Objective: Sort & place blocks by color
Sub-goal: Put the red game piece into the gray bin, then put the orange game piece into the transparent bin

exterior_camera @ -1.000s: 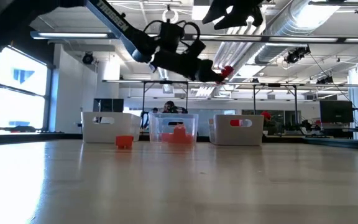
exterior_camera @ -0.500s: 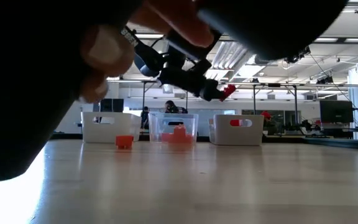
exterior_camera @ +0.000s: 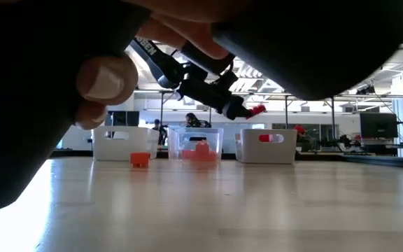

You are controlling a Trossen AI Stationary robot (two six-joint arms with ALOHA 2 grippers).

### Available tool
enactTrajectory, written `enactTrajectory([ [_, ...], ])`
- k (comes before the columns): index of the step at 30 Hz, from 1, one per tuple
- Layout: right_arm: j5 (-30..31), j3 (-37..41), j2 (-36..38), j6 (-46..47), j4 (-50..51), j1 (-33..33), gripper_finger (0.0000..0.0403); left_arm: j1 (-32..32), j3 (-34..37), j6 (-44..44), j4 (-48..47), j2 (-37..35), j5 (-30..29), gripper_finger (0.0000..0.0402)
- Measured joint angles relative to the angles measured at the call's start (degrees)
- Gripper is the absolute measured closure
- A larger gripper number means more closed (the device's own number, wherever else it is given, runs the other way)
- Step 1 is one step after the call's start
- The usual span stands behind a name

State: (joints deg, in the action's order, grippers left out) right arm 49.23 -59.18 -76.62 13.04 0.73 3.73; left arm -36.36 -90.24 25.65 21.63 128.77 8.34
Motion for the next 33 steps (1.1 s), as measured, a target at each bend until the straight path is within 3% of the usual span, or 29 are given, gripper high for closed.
enactTrajectory([
  [5,0.0,0.0,0.0,0.0,0.3,0.0,0.0192,0.4,0.0,0.1,0.1,0.0,-0.9,0.0189],
  [11,-0.1,0.0,0.0,-0.1,0.3,0.0,0.0192,0.4,0.0,0.0,-4.0,-2.1,-9.3,0.0173],
  [22,2.7,0.0,0.0,-1.1,0.3,0.0,0.0192,1.2,0.0,-1.0,-27.2,-13.2,-10.5,0.0174],
  [33,2.5,0.0,0.8,-1.1,0.6,-0.4,0.0192,2.5,0.1,-11.8,-49.3,-24.8,-10.7,0.0174],
])
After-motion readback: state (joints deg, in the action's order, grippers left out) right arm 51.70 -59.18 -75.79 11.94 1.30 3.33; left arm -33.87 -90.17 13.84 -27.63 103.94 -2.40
